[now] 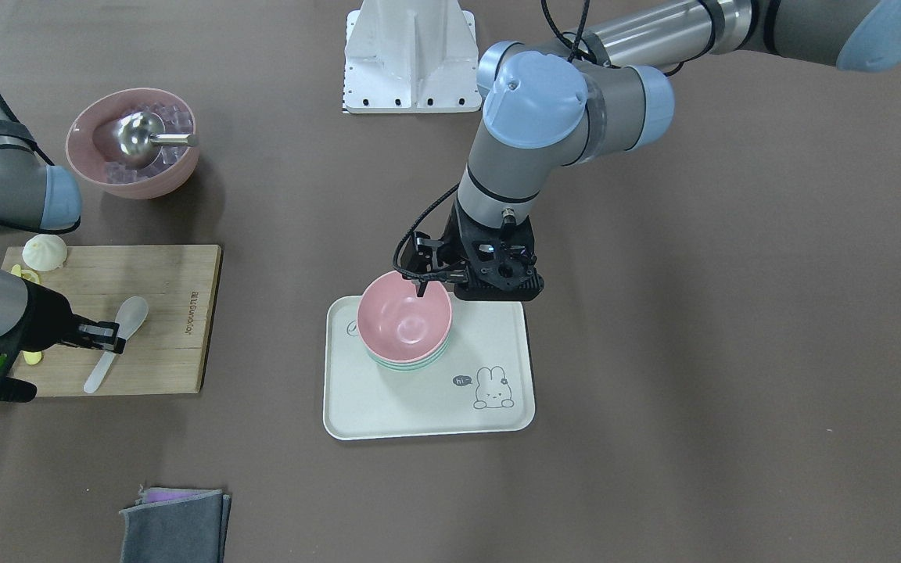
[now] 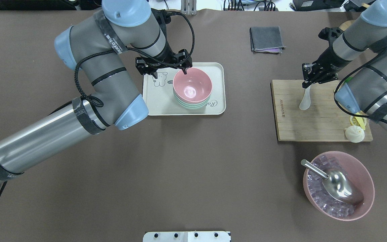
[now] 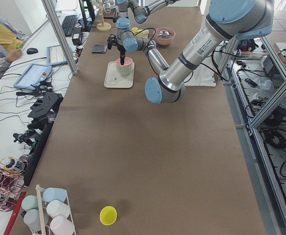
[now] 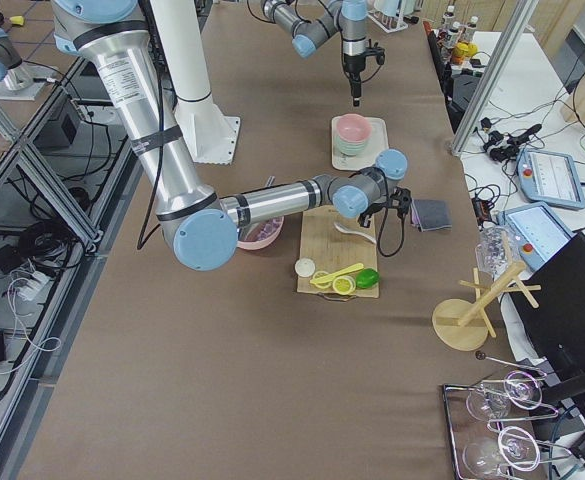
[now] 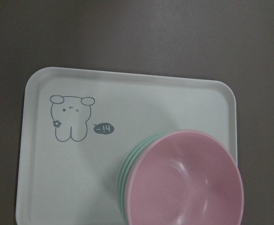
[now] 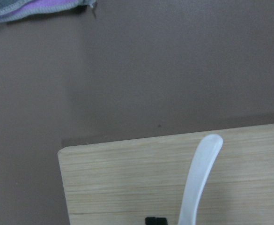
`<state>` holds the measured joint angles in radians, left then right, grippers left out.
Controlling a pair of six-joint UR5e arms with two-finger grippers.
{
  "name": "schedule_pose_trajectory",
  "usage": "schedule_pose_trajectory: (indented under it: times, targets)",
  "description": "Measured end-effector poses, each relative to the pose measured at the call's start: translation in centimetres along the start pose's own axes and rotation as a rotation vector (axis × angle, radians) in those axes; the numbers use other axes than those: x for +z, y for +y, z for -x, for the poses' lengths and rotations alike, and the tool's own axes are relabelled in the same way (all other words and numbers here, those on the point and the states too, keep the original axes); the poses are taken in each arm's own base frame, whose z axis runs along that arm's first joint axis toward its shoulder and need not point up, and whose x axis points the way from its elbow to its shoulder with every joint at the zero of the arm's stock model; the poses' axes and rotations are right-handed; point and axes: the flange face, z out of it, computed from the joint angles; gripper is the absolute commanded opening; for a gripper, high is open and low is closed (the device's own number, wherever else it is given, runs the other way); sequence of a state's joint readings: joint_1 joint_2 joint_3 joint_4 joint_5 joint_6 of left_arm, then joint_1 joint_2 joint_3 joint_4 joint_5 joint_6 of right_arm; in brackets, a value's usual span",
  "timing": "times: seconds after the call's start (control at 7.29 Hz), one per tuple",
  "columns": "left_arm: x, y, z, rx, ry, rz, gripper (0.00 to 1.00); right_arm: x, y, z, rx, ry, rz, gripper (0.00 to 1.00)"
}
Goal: Stack pink bowl on green and place spoon
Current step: 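Release the pink bowl with the left gripper while the right gripper grasps the white spoon, then withdraw the left gripper while the right gripper lifts the spoon toward the tray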
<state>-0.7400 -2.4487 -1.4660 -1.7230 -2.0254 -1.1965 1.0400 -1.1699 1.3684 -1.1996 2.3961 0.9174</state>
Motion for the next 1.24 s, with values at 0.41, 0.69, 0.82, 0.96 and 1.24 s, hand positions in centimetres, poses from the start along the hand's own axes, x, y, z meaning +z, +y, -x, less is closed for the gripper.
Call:
schedule_pose_trajectory:
  times: [0.41, 0.69, 0.82, 0.96, 1.24]
  targets:
    - [0.2, -0.4, 0.9, -0.008, -0.009, -0.002, 0.98, 0.8, -0.2, -1.4, 0.011, 0.051, -0.041, 0.63]
    - [0.2, -0.4, 1.0, -0.008, -0.010, -0.003, 0.98, 1.6, 0.1, -2.2, 0.015, 0.073, -0.048, 0.57]
    - [0.2, -0.4, 1.1, -0.009, -0.011, -0.003, 0.98, 2.1, 0.3, -2.2, 0.014, 0.081, -0.045, 0.56]
    - [0.1, -0.3, 1.2, -0.008, -0.009, -0.004, 0.98, 2.7, 0.5, -2.1, 0.010, 0.087, -0.040, 0.51]
    - [-0.2, 0.2, 2.1, -0.005, -0.004, -0.006, 0.98, 3.4, 0.7, -2.2, 0.009, 0.095, -0.035, 0.00]
